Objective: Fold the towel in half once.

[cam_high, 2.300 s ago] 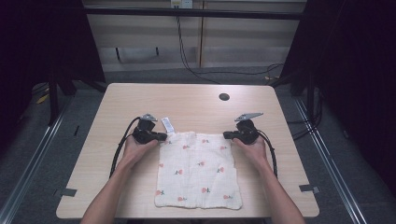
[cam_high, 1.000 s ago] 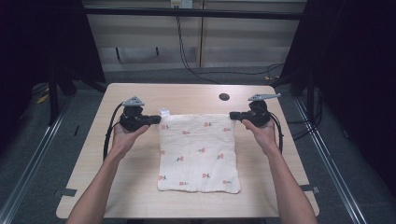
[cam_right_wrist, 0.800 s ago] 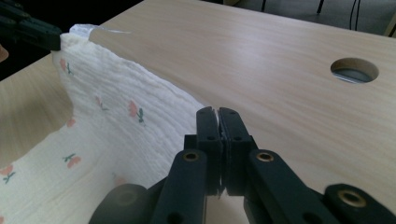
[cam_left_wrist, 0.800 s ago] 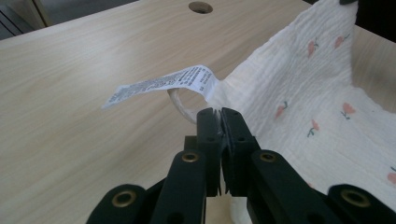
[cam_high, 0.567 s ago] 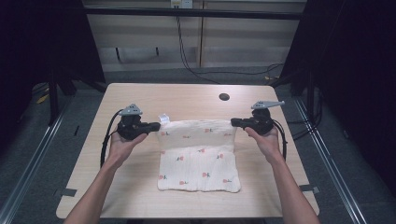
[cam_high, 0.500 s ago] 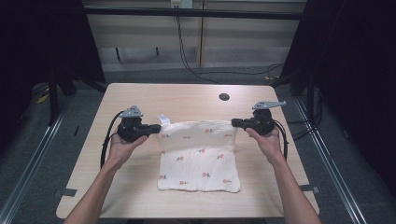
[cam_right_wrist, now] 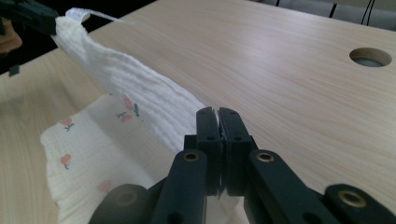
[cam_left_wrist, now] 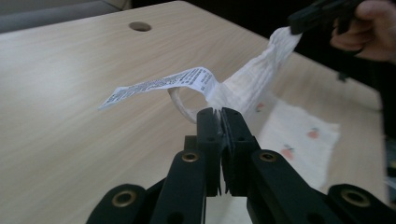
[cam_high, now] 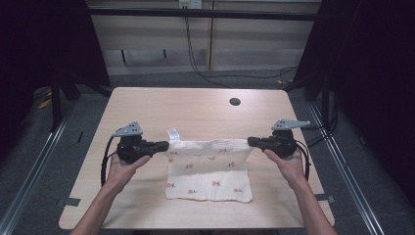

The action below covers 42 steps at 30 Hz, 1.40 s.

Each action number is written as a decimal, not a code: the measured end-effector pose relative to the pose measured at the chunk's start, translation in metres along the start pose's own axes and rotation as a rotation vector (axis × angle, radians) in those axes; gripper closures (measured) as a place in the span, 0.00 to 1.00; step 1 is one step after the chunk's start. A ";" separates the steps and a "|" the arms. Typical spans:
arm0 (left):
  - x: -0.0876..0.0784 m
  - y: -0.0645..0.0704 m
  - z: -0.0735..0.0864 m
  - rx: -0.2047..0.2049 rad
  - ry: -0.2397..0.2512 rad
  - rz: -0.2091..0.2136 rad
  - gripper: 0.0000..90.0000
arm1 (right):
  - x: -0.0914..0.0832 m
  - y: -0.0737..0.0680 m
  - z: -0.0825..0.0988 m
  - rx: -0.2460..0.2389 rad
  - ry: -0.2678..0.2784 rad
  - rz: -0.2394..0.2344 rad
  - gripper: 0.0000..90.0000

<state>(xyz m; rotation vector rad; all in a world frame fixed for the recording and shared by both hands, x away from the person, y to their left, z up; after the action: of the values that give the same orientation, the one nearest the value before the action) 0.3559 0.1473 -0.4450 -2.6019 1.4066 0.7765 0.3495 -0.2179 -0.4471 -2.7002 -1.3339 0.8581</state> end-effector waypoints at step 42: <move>-0.006 0.049 0.084 0.148 -0.241 0.033 0.93 | -0.001 -0.061 0.112 -0.052 -0.278 -0.079 0.91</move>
<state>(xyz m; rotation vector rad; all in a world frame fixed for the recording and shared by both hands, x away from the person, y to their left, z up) 0.2812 0.1492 -0.5070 -2.2939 1.3821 0.9166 0.2511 -0.2048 -0.5273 -2.6188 -1.5191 1.2432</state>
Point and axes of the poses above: each handheld gripper's, and its own axes: x roughly forward along the jaws, z roughly out of its underside, y roughly to its right, the point moved 6 cm from there along x, roughly forward along the jaws, and after that the axes turned 6 degrees about -z, right-handed, at the moved point
